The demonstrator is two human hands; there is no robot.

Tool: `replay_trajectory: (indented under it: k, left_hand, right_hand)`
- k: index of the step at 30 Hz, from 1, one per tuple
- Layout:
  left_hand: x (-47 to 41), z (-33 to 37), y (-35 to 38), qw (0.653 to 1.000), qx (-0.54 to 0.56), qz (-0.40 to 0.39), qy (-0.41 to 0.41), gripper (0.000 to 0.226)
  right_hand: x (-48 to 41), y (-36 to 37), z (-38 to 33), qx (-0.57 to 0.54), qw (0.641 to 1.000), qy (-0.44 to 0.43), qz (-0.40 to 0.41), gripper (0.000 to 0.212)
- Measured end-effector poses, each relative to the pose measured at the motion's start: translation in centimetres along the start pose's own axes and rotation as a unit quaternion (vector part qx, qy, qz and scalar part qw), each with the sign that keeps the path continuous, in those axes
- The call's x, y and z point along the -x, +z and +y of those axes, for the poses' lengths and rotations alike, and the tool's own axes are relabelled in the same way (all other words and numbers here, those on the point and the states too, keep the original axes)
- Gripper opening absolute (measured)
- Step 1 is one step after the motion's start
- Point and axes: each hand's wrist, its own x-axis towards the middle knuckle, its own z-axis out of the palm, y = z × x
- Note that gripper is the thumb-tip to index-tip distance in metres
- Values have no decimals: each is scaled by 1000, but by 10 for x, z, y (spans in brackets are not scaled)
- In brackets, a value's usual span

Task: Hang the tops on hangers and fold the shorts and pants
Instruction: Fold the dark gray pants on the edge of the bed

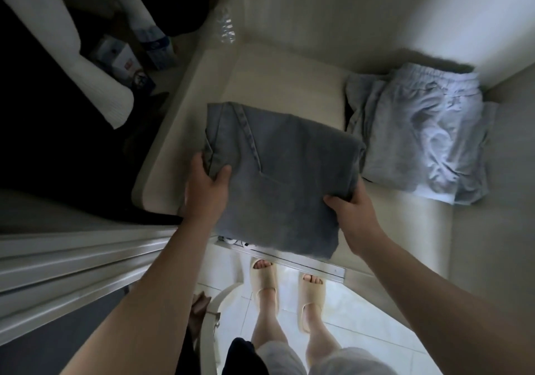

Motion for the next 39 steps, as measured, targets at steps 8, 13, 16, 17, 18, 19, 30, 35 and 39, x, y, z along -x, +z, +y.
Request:
replay_trajectory:
  k: [8,13,16,17,18,19,30,35,39]
  left_hand:
    - [-28,11,27,985,-148,-68,-47,43]
    - [-17,-8,23,978,-187,-70,-63,45]
    - [9,-9,18,958,-280,-17,52,67]
    - [20,-9,16,944,-311,-11,111,72]
    - [31,-12,14,929,-332,-16,164,74]
    - [43,-16,12,914,-350,-29,203,73]
    - [78,-62,7,875,-407,-166,201,84]
    - [49,-56,18,859,-416,-190,231,97]
    - [11,-36,33,857,-424,-161,243,89]
  right_hand:
    - [-32,7,-2,127,990,62,-18,63]
    - [-40,0,7,159,983,91,-27,87]
    - [-13,-7,8,304,949,-78,29,109]
    - [-1,-10,11,367,919,-142,31,110]
    - [12,-10,14,423,883,-201,16,108]
    - [25,-9,19,467,848,-250,-12,104]
    - [49,18,68,634,716,-270,-115,90]
    - [25,18,63,629,719,-278,-97,92]
    - [-7,26,42,619,737,-264,-69,88]
